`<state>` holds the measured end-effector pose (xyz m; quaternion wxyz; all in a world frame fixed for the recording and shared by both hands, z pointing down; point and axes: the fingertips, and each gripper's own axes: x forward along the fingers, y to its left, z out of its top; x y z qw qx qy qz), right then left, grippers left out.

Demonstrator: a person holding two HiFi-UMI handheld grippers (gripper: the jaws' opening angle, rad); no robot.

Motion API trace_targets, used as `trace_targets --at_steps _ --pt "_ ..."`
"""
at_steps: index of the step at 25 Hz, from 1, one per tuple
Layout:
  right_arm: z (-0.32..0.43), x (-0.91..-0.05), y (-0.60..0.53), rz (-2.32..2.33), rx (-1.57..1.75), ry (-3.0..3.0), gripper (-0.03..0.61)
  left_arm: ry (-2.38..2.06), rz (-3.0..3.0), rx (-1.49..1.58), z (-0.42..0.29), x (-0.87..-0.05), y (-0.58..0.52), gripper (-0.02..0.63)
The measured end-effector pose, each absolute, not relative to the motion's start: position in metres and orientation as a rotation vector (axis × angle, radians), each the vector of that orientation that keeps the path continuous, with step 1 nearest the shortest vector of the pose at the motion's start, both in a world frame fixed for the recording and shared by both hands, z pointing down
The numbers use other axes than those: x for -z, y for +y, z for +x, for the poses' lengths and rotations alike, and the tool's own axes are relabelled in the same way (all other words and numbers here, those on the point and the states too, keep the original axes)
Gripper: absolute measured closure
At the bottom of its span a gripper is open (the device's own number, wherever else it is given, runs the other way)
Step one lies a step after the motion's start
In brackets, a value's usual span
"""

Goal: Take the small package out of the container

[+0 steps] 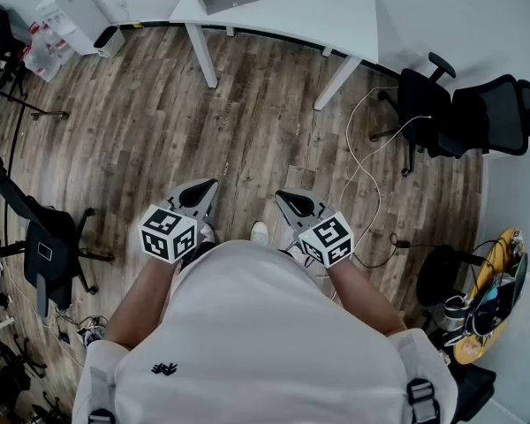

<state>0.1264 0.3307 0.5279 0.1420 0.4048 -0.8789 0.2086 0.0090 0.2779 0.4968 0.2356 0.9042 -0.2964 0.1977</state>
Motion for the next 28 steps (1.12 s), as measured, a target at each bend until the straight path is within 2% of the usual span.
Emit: trace_targets --at_steps 15,28 --pt "0.132 -0.550 0.284 1.123 -0.618 -2.503 0.569 -0.912 2.478 -0.559 -0.005 -0.501 0.217 0.607" --pt "0.099 -0.540 0.139 1.323 -0.665 -2.366 0.568 -0.776 2.609 -0.538 -0.043 -0.492 0.059 0.606"
